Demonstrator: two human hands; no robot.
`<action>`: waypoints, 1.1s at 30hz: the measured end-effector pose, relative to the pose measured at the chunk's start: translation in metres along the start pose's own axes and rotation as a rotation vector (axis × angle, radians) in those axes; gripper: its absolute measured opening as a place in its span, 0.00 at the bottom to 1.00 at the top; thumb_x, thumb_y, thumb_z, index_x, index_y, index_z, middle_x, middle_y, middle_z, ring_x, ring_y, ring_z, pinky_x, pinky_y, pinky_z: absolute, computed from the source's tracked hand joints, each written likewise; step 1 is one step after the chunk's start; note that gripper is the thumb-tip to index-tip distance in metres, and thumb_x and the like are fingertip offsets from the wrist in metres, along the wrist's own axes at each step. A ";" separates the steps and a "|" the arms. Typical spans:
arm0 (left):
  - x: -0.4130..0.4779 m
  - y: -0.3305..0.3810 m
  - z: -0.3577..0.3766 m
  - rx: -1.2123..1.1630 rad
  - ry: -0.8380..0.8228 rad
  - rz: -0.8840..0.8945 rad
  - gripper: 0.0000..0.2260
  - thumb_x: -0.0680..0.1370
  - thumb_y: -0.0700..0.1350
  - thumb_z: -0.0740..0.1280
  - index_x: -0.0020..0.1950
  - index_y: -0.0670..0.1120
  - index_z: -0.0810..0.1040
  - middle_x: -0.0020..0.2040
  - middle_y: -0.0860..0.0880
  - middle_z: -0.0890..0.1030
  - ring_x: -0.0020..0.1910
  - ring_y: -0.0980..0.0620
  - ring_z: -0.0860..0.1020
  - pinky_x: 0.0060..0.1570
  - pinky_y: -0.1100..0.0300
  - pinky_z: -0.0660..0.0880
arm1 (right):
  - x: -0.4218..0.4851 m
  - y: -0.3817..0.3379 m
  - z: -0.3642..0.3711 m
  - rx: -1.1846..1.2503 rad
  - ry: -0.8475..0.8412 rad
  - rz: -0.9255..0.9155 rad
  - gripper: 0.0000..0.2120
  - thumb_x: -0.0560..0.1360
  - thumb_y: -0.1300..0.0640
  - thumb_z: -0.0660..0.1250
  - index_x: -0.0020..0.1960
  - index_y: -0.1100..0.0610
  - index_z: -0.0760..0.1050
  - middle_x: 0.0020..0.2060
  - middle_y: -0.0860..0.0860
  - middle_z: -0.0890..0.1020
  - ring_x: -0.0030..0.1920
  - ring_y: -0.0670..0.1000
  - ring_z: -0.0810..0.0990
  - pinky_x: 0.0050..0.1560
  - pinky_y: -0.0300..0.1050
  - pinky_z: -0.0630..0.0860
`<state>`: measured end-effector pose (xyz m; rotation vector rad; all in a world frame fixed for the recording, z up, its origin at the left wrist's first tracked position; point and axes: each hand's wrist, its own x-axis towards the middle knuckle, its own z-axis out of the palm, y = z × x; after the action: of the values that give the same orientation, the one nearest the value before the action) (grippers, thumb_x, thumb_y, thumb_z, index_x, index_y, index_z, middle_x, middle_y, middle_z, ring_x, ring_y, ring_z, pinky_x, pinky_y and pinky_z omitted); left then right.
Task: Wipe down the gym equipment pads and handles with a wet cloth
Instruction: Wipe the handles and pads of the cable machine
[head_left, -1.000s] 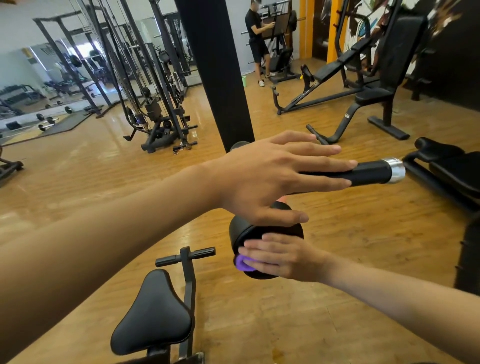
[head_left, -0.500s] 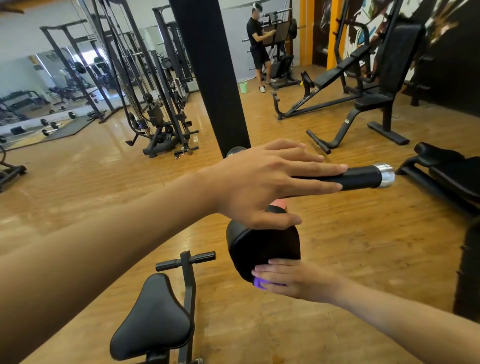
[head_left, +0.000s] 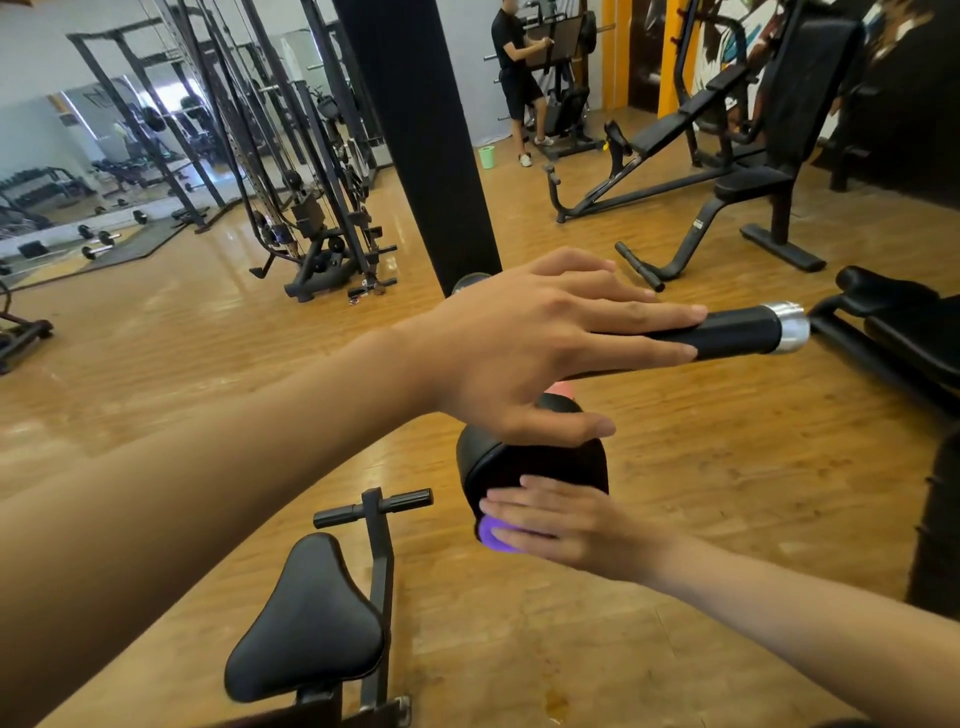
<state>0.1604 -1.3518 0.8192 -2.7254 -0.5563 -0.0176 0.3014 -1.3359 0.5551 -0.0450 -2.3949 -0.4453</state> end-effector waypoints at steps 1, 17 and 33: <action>0.002 0.001 0.000 -0.006 0.001 0.006 0.30 0.82 0.61 0.56 0.81 0.49 0.67 0.83 0.49 0.63 0.79 0.49 0.66 0.78 0.44 0.57 | 0.019 0.003 -0.009 -0.019 0.098 0.065 0.14 0.80 0.65 0.70 0.66 0.61 0.81 0.69 0.58 0.78 0.73 0.55 0.74 0.70 0.53 0.74; 0.005 -0.006 0.003 0.020 -0.015 0.012 0.31 0.82 0.62 0.56 0.82 0.50 0.65 0.83 0.49 0.61 0.79 0.49 0.66 0.77 0.45 0.58 | -0.021 0.039 -0.002 -0.278 -0.304 -0.371 0.25 0.83 0.63 0.62 0.79 0.58 0.64 0.82 0.52 0.58 0.82 0.54 0.55 0.81 0.50 0.53; 0.008 -0.008 0.003 -0.033 0.000 -0.012 0.30 0.82 0.60 0.57 0.81 0.49 0.67 0.83 0.49 0.64 0.78 0.48 0.68 0.75 0.44 0.61 | 0.007 0.044 -0.033 -0.144 0.063 -0.055 0.19 0.81 0.64 0.69 0.71 0.59 0.76 0.73 0.57 0.75 0.73 0.55 0.73 0.74 0.52 0.69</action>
<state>0.1651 -1.3413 0.8201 -2.7538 -0.5777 -0.0309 0.3229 -1.3057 0.5962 -0.0296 -2.3029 -0.6348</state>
